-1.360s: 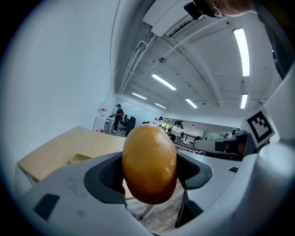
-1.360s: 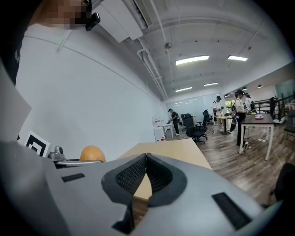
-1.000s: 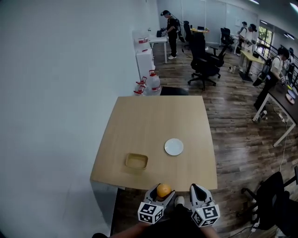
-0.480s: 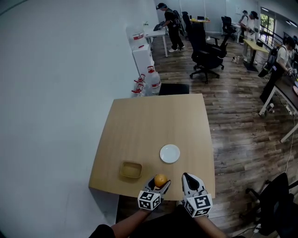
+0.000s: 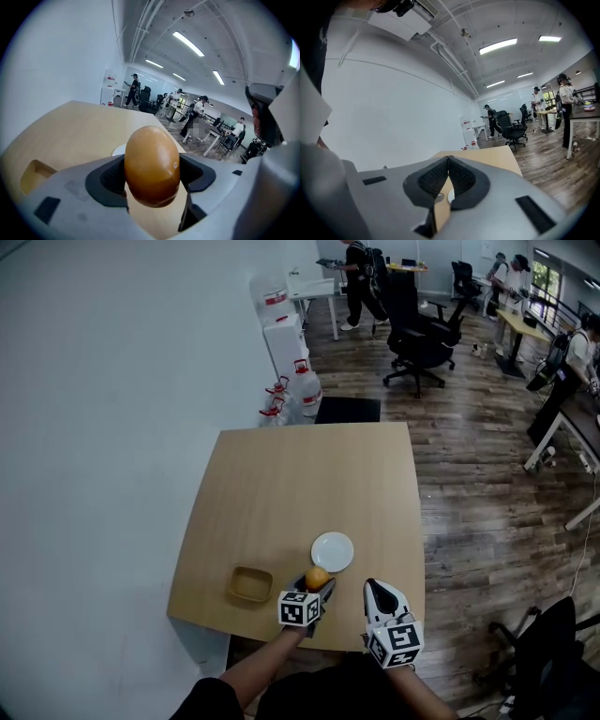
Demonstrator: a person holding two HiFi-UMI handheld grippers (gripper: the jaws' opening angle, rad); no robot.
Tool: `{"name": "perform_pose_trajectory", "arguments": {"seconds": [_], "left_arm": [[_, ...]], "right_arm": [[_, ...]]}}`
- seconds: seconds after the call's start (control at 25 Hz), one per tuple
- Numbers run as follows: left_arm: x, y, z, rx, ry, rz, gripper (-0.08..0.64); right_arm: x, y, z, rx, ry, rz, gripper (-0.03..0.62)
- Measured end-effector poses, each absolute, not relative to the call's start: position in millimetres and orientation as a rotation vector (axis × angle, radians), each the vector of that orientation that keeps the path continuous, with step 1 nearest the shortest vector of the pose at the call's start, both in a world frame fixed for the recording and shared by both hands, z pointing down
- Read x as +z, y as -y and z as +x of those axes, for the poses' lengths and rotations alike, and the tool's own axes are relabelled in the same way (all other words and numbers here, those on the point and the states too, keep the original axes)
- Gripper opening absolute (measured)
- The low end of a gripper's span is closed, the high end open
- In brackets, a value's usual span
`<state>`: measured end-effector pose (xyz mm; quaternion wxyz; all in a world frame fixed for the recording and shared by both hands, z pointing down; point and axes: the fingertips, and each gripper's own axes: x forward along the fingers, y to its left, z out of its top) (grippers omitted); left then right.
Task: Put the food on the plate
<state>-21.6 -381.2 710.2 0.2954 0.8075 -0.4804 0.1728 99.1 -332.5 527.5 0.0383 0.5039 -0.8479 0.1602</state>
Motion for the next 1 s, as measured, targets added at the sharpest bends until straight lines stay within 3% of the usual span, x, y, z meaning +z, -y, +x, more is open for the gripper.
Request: {"name": "perform_pose_trajectory", "arguments": {"seconds": [0.52, 1.0], "left_arm": [[793, 444, -19, 0.509, 1.221, 2.056, 0.319], [850, 459, -14, 0.82, 1.172, 2.013, 0.319]], "right_arm": [[558, 355, 84, 0.639, 2.645, 1.36, 0.06], [586, 362, 107, 0.707, 2.597, 1.337, 0.06]]}}
